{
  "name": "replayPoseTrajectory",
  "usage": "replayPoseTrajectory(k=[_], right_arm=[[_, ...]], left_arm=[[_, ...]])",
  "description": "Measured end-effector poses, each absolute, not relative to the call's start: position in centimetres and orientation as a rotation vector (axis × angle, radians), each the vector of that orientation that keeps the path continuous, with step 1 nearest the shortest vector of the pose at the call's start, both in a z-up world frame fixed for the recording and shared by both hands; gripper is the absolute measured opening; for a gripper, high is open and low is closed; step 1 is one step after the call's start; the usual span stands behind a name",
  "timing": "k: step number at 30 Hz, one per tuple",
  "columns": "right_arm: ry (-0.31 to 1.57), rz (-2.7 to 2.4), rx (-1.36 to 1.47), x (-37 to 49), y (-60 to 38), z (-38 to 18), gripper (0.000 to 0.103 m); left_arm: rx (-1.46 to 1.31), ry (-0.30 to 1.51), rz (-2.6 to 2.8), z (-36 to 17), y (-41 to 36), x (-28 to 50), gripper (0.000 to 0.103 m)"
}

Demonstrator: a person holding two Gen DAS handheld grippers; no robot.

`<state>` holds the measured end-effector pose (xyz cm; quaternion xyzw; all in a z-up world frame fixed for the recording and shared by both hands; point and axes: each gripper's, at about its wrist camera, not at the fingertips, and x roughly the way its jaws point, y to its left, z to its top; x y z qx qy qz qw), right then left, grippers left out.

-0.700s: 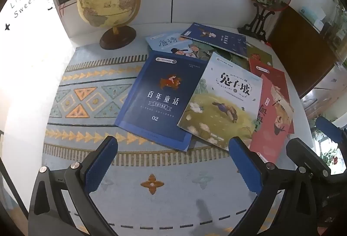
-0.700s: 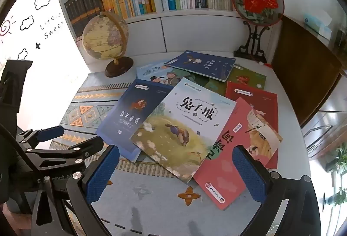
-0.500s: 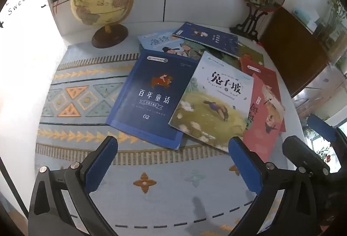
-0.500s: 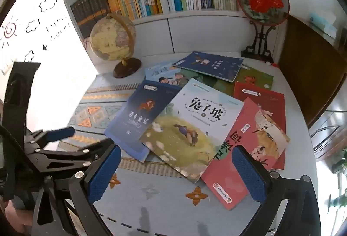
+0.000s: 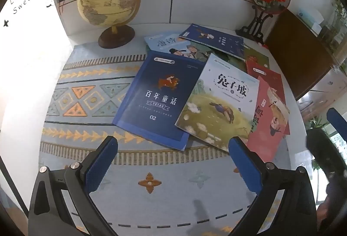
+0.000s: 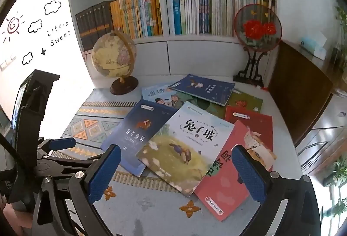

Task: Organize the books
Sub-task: 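Move both grippers toward the scattered book pile on the rug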

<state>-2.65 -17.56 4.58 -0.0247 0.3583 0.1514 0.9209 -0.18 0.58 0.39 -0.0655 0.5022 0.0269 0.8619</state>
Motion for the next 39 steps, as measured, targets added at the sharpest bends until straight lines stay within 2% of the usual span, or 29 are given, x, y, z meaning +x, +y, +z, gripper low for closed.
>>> replayPoseTrajectory(k=[14,25,32,39], right_arm=[[0.61,0.173,0.043,-2.7,-19.1,7.1,0.102],[0.763,0.404,0.082,0.0,-16.7,6.2,0.102],[0.837,0.33,0.067,1.5,-16.8,4.9,0.102],[0.99,0.482,0.332,2.7,-18.4,2.0,0.102]], left_arm=[[-0.133,1.056,0.085,0.1,0.7,-0.2,0.102],[-0.14,1.034,0.166,0.8,2.4,1.7,0.102],[-0.179,1.021,0.187,0.7,3.2,2.9,0.102],[-0.166,1.041,0.171,0.2,2.7,3.6,0.102]])
